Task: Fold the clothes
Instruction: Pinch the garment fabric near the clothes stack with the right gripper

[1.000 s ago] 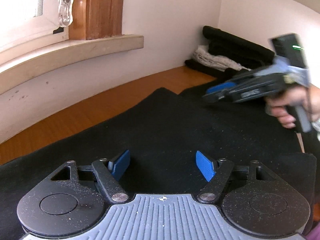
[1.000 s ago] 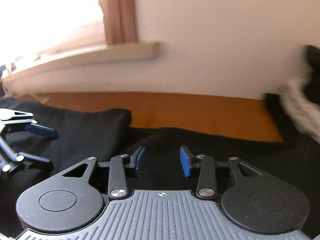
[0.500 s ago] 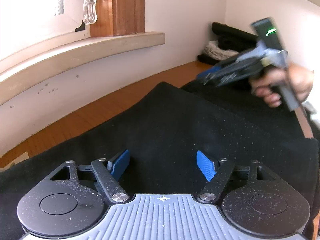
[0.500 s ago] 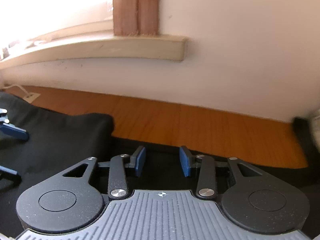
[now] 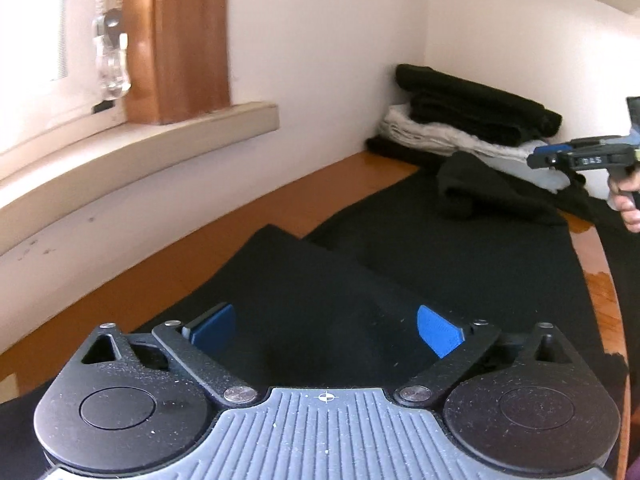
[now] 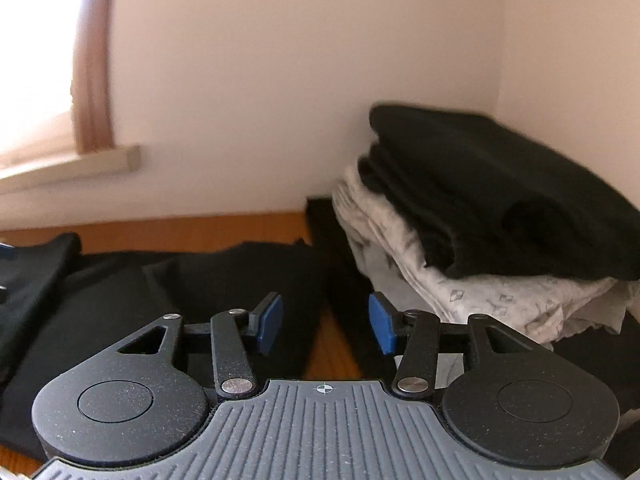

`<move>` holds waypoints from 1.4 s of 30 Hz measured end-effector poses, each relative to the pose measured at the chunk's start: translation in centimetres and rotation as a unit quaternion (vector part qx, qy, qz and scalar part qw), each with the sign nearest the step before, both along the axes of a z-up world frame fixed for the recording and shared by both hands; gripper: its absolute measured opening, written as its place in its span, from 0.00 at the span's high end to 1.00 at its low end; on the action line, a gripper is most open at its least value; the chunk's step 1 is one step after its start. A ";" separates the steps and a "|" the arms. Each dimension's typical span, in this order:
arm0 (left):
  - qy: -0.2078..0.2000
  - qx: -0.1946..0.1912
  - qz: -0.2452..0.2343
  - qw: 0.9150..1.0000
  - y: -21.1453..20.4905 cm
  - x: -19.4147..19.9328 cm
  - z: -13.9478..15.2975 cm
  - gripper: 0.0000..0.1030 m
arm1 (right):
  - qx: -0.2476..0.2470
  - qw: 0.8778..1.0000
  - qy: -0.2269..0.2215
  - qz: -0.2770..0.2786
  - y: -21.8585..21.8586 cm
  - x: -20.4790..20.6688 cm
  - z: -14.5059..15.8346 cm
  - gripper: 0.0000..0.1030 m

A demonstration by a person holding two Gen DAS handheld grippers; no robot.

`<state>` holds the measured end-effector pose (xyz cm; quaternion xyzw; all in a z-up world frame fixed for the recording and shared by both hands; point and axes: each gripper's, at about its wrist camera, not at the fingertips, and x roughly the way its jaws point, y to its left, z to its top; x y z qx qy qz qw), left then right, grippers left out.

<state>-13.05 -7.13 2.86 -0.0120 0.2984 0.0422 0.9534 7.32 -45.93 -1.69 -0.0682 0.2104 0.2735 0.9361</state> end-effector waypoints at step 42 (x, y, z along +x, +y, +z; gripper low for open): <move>0.023 -0.004 0.024 0.999 -0.1 1.4 -0.1 0.01 | 0.000 1.000 0.008 0.029 2.3 2.4 1.9 0.96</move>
